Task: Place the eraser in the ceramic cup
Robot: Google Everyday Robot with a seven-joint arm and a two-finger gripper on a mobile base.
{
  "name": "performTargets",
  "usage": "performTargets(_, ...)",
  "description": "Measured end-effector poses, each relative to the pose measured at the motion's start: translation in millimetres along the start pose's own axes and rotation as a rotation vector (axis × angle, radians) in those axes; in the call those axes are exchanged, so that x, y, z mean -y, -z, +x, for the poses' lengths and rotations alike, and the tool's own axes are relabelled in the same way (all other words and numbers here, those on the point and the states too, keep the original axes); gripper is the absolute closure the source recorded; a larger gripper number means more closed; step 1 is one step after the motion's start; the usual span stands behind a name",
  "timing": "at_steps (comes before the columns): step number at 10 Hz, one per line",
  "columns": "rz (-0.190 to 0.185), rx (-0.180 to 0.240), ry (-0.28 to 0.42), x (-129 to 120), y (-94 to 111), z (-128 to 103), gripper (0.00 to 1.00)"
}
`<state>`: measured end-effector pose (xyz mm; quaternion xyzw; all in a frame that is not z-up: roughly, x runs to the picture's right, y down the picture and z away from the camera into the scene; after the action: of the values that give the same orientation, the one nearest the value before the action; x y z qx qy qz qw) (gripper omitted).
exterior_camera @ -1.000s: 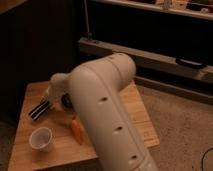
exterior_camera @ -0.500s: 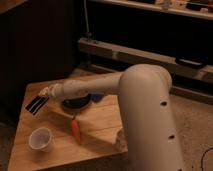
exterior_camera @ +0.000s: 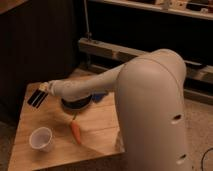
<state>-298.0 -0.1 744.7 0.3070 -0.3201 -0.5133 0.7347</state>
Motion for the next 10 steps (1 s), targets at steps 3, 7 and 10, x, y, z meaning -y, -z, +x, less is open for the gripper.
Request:
performTargets(3,0.093,-0.083,0.073,-29,40,-13,0.84)
performTargets(7,0.193,-0.159,0.17,-33,80,-8,0.84)
performTargets(10,0.229,-0.182,0.258,-14,86,7,0.84)
